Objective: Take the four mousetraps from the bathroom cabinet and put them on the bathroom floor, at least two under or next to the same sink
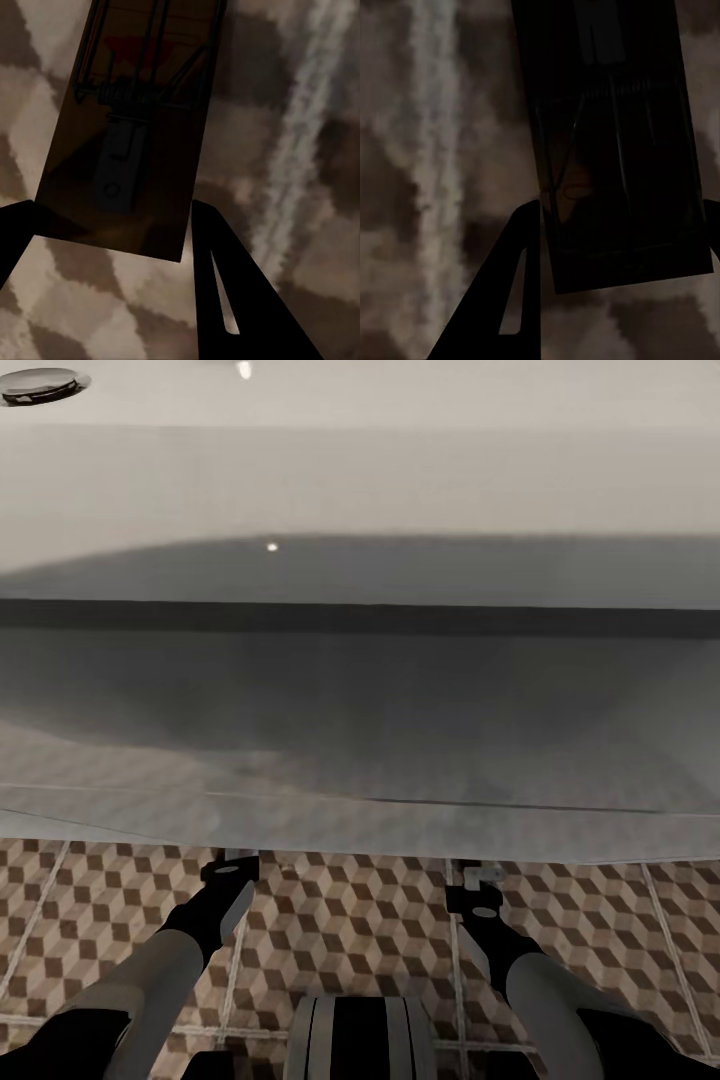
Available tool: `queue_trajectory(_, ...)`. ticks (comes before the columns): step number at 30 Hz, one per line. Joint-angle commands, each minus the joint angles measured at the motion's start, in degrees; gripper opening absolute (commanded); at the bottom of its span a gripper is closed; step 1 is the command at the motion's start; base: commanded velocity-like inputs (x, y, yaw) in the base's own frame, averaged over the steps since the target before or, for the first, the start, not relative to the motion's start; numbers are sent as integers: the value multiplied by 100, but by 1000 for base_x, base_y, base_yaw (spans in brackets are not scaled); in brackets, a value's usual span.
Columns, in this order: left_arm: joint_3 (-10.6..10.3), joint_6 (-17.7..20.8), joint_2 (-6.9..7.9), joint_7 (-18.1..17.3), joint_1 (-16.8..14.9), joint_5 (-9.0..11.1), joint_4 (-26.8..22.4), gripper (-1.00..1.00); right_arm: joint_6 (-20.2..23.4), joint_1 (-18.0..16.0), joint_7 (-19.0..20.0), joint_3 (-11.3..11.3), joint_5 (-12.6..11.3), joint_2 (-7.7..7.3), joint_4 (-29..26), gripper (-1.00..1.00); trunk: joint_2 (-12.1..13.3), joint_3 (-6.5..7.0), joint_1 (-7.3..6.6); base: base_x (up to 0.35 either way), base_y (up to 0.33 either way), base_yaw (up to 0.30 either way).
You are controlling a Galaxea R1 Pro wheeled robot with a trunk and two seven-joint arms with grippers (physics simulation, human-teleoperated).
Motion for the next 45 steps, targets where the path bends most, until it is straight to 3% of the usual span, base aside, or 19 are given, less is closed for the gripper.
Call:
queue_trajectory(1,-22,33,2,28,1,56,-10,-100,-25,-2,-7,-49,26,4,13,-100,-1,-3,0,0,0,0)
queue_trajectory(36,-31,31,2,27,1,56,-12,-100,-321,-14,-13,-39,23,1,-124,-100,-1,-3,0,0,0,0)
queue_trajectory(45,-31,31,2,27,1,56,-20,-100,-261,-285,-5,-40,2,-29,-103,-100,-1,-3,0,0,0,0)
